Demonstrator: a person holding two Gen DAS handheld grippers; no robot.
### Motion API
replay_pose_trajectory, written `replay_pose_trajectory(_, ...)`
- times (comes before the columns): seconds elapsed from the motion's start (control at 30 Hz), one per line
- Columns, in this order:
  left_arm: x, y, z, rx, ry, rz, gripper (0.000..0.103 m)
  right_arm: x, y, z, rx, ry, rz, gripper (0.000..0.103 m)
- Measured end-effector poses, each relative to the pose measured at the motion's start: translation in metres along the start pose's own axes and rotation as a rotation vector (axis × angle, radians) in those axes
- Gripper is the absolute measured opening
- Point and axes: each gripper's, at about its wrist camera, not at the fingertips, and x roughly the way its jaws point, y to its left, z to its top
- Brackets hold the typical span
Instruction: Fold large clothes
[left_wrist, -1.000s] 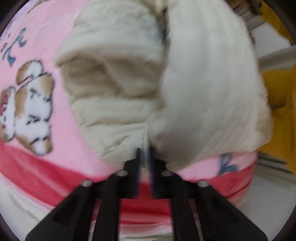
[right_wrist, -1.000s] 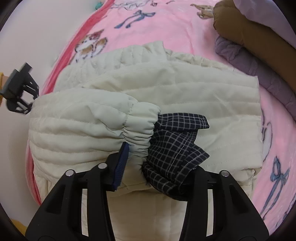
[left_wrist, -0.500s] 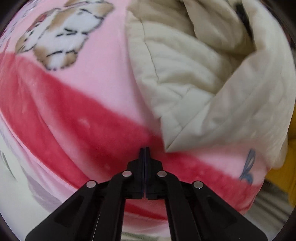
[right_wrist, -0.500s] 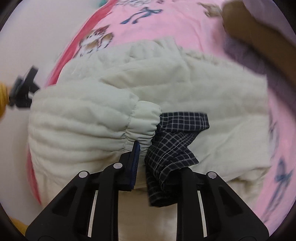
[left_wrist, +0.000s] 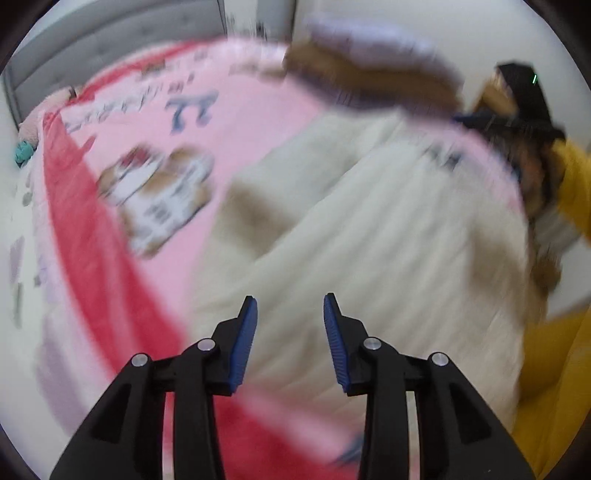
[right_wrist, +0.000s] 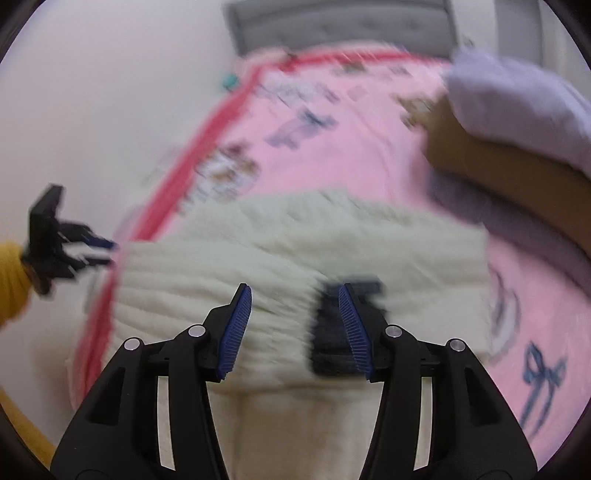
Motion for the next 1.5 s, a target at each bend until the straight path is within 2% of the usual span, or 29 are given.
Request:
replay_pose_trajectory(0.03,0.004,-0.019,-0.001,-0.016,-0.026,0.014,0.037,0.006,0.008,0.002,-0.023,0.016,0.009,0.048)
replay_pose_trajectory(0.1,0.013,-0.052,0.0,-0.049,-0.087,-0.037,0.038,0.029,0.023,0.004,-0.076,0.081,-0.007,0.048)
replay_pose_trajectory(0.13,0.02,-0.062,-0.002,-0.071,-0.088,-0.035,0.038,0.038,0.027,0.003,-0.094,0.094,0.004,0.048)
replay_pose_trajectory(0.2,0.046,-0.073,-0.01,-0.138,-0.037,0.001,0.038,0.063,0.032,0.0,-0.112,0.143,0.03,0.048)
replay_pose_trajectory(0.27,0.063,-0.073,-0.023,-0.175,-0.01,0.057,0.038,0.09,0.033,-0.011,-0.13,0.215,0.02,0.048)
replay_pose_trajectory(0.3,0.07,-0.068,-0.03,-0.21,0.001,0.061,0.038,0.1,0.033,-0.016,-0.138,0.231,0.017,0.049)
replay_pose_trajectory(0.37,0.076,-0.06,-0.041,-0.263,0.0,0.043,0.038,0.112,0.034,-0.027,-0.174,0.237,0.024,0.049)
replay_pose_trajectory(0.43,0.085,-0.056,-0.054,-0.263,0.008,0.054,0.029,0.118,0.032,-0.032,-0.196,0.234,0.035,0.049)
replay_pose_trajectory(0.47,0.091,-0.055,-0.056,-0.268,0.016,0.054,0.029,0.12,0.03,-0.032,-0.189,0.242,0.046,0.049)
replay_pose_trajectory(0.57,0.09,-0.052,-0.057,-0.327,0.0,0.042,0.029,0.117,0.031,-0.031,-0.192,0.251,0.053,0.049)
replay_pose_trajectory(0.63,0.082,-0.051,-0.055,-0.392,-0.036,0.038,0.03,0.103,0.032,-0.027,-0.183,0.219,0.057,0.05)
replay_pose_trajectory(0.67,0.078,-0.053,-0.052,-0.405,-0.048,0.052,0.031,0.095,0.032,-0.024,-0.181,0.19,0.063,0.055)
replay_pose_trajectory(0.7,0.071,-0.059,-0.05,-0.406,-0.058,0.088,0.037,0.079,0.03,-0.023,-0.188,0.138,0.061,0.064)
replay_pose_trajectory(0.73,0.066,-0.063,-0.047,-0.398,-0.067,0.124,0.046,0.067,0.029,-0.023,-0.203,0.092,0.043,0.069)
replay_pose_trajectory(0.77,0.06,-0.072,-0.045,-0.39,-0.078,0.164,0.049,0.052,0.027,-0.025,-0.223,0.042,0.009,0.072)
replay_pose_trajectory(0.83,0.055,-0.084,-0.041,-0.391,-0.076,0.212,0.06,0.04,0.022,-0.029,-0.238,0.022,-0.044,0.07)
replay_pose_trajectory(0.9,0.057,-0.095,-0.041,-0.39,-0.06,0.224,0.06,0.043,0.01,-0.039,-0.229,0.065,-0.086,0.066)
replay_pose_trajectory(0.97,0.066,-0.101,-0.042,-0.381,-0.033,0.253,0.06,0.059,-0.002,-0.048,-0.205,0.153,-0.102,0.061)
replay_pose_trajectory(1.1,0.078,-0.105,-0.049,-0.396,0.0,0.272,0.061,0.083,-0.016,-0.063,-0.149,0.233,-0.094,0.064)
replay_pose_trajectory(1.33,0.082,-0.105,-0.048,-0.404,0.011,0.287,0.062,0.091,-0.029,-0.063,-0.103,0.236,-0.064,0.072)
replay_pose_trajectory(1.4,0.08,-0.107,-0.047,-0.4,0.005,0.296,0.063,0.083,-0.03,-0.062,-0.108,0.211,-0.05,0.072)
replay_pose_trajectory(1.5,0.065,-0.112,-0.049,-0.405,-0.029,0.318,0.065,0.051,-0.03,-0.062,-0.1,0.125,-0.052,0.073)
